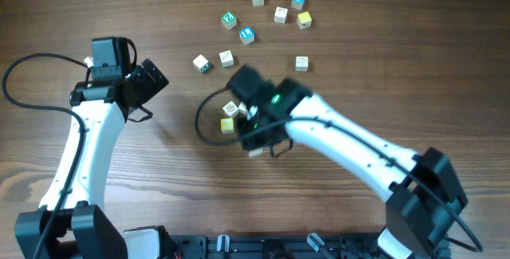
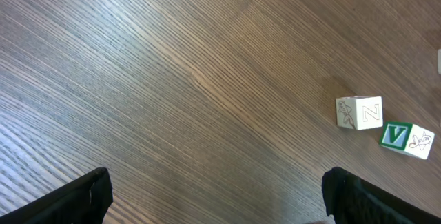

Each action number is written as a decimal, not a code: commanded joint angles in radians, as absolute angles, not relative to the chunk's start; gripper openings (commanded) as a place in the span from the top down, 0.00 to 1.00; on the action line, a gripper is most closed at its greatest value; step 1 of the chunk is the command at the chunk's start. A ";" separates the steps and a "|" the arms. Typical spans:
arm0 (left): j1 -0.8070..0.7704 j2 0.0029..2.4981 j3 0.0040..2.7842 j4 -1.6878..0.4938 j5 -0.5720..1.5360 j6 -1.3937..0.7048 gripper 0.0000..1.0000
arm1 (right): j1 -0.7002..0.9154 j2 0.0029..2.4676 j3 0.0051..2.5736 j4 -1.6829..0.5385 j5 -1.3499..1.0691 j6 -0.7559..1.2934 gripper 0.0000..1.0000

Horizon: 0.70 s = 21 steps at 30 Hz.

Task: Form a circle
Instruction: 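Carry the 1 block forward to the gap between S and airplane blocks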

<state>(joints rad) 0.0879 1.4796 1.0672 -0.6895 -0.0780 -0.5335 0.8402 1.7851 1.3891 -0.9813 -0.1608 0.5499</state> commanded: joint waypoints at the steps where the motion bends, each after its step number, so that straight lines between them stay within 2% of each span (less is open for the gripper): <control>1: 0.090 1.473 1.079 -0.688 -0.084 -0.532 0.00 | 0.919 1.794 1.304 -0.917 -0.078 0.793 0.78; 9: 0.090 1.473 1.079 -0.688 -0.084 -0.532 0.00 | 0.953 1.812 1.248 -0.745 0.086 0.867 0.77; 21: 0.090 1.473 1.079 -0.688 -0.084 -0.532 0.00 | 0.955 1.889 1.248 -0.649 0.112 0.864 0.75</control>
